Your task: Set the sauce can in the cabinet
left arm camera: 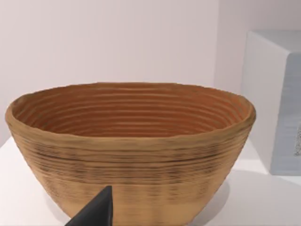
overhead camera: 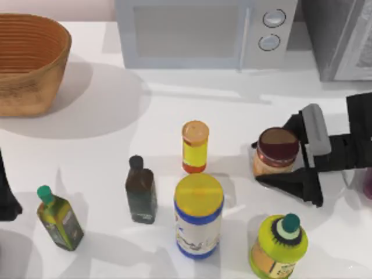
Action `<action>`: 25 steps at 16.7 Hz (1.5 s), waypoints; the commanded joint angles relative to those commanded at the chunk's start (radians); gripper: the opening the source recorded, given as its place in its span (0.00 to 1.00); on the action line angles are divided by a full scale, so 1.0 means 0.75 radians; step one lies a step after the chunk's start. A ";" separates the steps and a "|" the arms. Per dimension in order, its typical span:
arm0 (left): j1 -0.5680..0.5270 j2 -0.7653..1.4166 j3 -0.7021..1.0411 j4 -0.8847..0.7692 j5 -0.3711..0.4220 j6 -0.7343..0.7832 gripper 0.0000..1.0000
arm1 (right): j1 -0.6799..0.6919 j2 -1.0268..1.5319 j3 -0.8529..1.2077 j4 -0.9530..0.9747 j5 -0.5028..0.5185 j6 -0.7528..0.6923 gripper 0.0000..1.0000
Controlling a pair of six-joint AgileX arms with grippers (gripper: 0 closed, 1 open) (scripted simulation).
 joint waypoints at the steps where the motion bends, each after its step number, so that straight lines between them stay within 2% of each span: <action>1: 0.000 0.000 0.000 0.000 0.000 0.000 1.00 | 0.000 -0.003 0.002 -0.002 0.000 0.000 0.00; 5: 0.000 0.000 0.000 0.000 0.000 0.000 1.00 | -0.006 -0.125 0.051 -0.142 0.004 -0.005 0.00; 14: 0.000 0.000 0.000 0.000 0.000 0.000 1.00 | -0.003 -0.508 0.200 -0.748 0.000 -0.019 0.00; 21: 0.000 0.000 0.000 0.000 0.000 0.000 1.00 | -0.003 -0.542 0.218 -0.784 -0.007 -0.020 0.00; 25: 0.000 0.000 0.000 0.000 0.000 0.000 1.00 | -0.021 -0.681 0.134 -0.765 0.104 0.044 0.00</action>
